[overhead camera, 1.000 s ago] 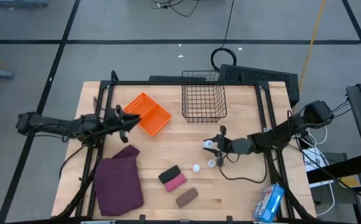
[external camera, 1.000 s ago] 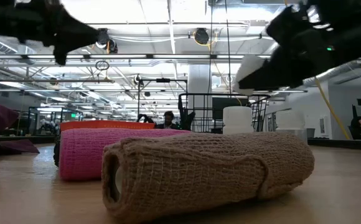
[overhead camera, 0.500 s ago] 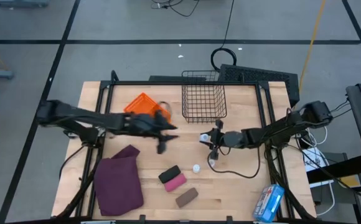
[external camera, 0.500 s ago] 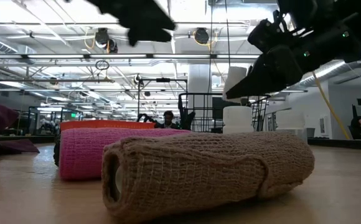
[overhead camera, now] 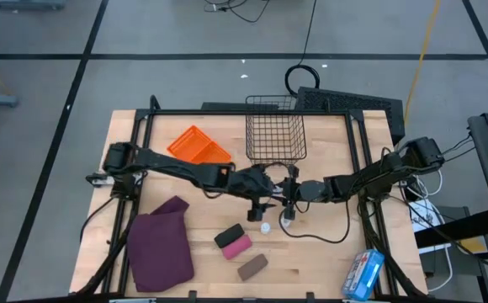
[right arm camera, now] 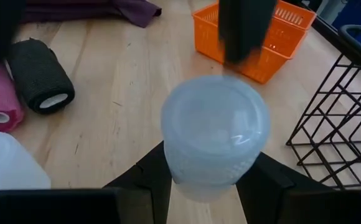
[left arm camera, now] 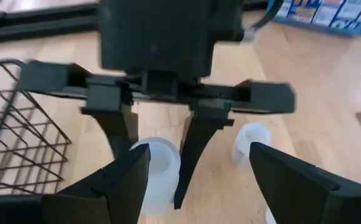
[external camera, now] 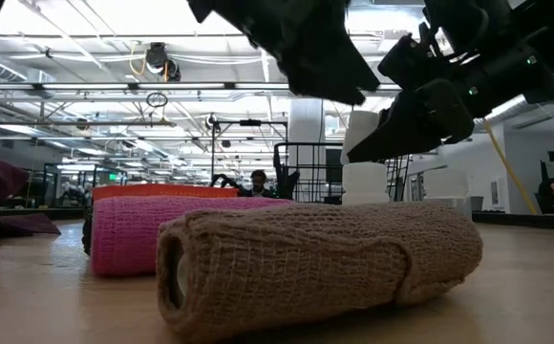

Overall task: Pick & Place Medicine items
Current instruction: Put the white pill bottle into the top orange basket

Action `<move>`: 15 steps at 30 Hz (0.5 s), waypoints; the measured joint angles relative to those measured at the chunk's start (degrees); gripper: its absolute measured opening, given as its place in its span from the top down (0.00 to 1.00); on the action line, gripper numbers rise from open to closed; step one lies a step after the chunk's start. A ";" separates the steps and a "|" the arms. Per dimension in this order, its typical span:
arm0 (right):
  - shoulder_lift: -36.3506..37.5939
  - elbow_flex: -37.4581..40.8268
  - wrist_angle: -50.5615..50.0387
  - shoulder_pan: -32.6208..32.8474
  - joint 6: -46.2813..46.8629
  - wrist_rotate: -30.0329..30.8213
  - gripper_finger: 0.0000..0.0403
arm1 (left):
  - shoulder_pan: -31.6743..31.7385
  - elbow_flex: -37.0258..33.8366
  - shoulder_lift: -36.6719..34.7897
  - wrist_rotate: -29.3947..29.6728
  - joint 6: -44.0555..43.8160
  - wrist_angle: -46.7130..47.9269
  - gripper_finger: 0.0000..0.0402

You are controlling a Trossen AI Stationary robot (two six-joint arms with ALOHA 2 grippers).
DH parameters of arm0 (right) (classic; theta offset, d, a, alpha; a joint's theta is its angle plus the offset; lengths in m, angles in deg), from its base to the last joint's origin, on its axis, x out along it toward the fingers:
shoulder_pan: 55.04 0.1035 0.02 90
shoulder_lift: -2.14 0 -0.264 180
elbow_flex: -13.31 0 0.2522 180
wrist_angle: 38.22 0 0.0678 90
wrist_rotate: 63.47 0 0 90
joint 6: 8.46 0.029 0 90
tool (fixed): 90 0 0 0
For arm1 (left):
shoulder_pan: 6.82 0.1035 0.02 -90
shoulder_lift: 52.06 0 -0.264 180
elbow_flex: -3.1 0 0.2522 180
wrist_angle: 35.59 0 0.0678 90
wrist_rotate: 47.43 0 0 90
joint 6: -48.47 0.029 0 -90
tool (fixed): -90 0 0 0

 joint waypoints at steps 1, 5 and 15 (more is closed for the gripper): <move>0.00 0.00 -0.09 0.00 0.00 -0.03 0.67 | 0.06 0.33 0.77 0.48 0.01 -0.07 0.30; -0.07 0.00 -0.48 -0.02 0.00 -0.09 0.67 | 0.48 0.61 2.29 3.04 0.04 -0.89 0.33; 0.00 0.00 -0.01 0.04 -0.20 -0.11 0.67 | 1.60 0.54 2.34 7.63 -0.18 1.71 0.36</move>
